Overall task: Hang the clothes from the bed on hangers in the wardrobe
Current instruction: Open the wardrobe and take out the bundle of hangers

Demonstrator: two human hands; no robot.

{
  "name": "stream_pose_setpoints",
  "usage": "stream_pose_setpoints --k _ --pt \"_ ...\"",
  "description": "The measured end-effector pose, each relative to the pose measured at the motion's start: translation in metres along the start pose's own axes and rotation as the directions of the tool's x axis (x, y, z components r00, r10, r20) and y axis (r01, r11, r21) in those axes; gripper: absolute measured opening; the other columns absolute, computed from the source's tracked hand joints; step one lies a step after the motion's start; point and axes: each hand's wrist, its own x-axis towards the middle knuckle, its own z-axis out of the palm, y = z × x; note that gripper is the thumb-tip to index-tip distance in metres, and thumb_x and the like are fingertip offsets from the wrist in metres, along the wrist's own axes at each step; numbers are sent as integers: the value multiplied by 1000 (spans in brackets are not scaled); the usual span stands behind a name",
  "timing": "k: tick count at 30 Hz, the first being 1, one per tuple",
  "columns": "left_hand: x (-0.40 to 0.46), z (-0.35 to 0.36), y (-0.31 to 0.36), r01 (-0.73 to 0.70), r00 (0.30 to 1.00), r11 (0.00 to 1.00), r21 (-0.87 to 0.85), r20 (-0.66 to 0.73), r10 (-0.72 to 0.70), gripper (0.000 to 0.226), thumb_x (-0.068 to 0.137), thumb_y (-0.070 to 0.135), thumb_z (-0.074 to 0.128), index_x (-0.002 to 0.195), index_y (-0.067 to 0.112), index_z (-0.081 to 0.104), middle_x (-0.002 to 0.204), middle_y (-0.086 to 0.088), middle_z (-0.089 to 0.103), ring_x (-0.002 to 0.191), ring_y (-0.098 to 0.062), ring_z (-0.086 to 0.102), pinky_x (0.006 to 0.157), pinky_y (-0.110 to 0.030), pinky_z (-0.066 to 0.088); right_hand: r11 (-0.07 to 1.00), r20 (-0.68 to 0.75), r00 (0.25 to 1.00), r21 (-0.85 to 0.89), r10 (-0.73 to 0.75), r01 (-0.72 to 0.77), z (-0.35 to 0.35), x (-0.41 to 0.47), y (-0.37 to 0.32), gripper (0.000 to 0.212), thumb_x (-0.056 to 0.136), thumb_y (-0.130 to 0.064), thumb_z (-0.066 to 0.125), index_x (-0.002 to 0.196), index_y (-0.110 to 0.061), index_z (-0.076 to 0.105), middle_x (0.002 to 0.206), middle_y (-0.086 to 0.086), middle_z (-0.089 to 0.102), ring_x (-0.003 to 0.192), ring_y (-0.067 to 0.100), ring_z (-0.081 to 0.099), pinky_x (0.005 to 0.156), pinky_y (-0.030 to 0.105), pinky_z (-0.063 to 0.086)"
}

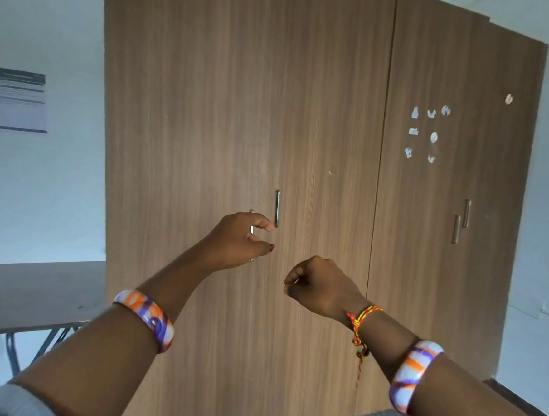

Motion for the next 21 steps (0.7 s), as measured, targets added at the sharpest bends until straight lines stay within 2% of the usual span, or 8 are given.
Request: stream_pose_setpoints --k 5,8,13,15,18,21 --pt "76 35 -23 79 992 996 35 -103 -75 38 82 17 69 118 19 57 129 1 52 107 -17 57 83 -24 45 998 44 997 19 -64 64 3 71 62 16 86 -22 59 94 -23 72 104 -5 68 96 16 63 87 38 53" --pt "108 48 -28 112 985 992 60 -137 -103 41 82 17 69 120 18 55 132 0 49 108 -17 56 80 -23 43 996 57 995 41 -81 79 1 105 91 17 88 -21 58 96 -21 73 106 -5 68 98 16 63 87 38 53" --pt "142 58 -37 134 975 983 123 -193 -109 37 83 17 69 118 15 57 132 -3 48 99 -13 54 65 -21 45 992 55 993 80 -106 102 -3 142 126 16 86 -19 58 92 -21 73 104 -5 69 96 16 63 86 39 53" --pt "152 61 -41 137 973 982 132 -203 -109 36 84 16 68 118 13 58 129 -5 50 95 -14 54 64 -18 44 990 53 992 93 -112 106 -5 150 138 16 86 -19 58 94 -20 73 105 -5 68 97 15 62 87 38 53" --pt "168 68 -49 152 969 977 149 -219 -118 38 84 17 68 120 11 57 127 -8 52 91 -15 53 64 -23 44 990 65 992 95 -111 105 -4 162 154 17 87 -18 58 96 -17 72 107 -3 68 97 17 62 87 39 53" --pt "186 76 -60 177 965 972 155 -220 -141 40 84 17 68 121 11 55 133 -6 48 93 -15 52 76 -25 39 990 62 991 90 -118 112 -1 178 167 18 88 -17 57 97 -16 73 108 -2 68 97 17 63 87 39 53"
